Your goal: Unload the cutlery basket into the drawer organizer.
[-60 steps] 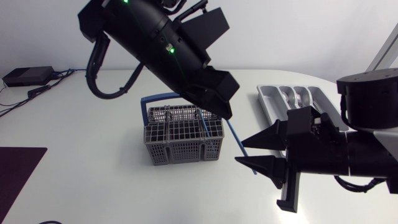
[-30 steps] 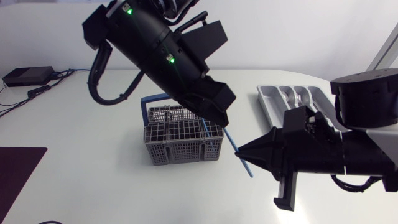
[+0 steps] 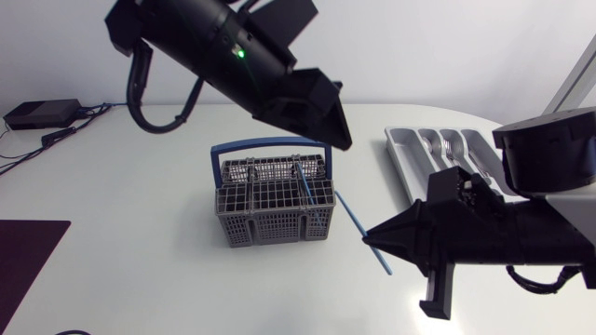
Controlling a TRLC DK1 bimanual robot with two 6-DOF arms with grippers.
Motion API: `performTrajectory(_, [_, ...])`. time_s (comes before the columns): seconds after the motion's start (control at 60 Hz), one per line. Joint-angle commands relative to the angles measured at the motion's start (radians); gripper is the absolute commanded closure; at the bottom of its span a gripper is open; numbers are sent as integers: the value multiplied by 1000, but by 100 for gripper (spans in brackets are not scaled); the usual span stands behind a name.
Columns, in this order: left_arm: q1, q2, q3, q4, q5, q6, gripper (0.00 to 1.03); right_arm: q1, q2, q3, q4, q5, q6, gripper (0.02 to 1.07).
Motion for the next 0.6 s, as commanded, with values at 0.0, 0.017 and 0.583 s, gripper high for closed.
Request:
performTrajectory(0.0, [50,-47,3,34,12,-43,13,-66,-7,-7,-26,-12,-40,101])
performTrajectory(0.017, [61,-51,-5,43,12,-43,13,-82,-6,-5,-32,-17,-46,101])
performTrajectory(0.583, [66,-151,-382,341,-134,128,13,-633,484,223,37,-31,14,101])
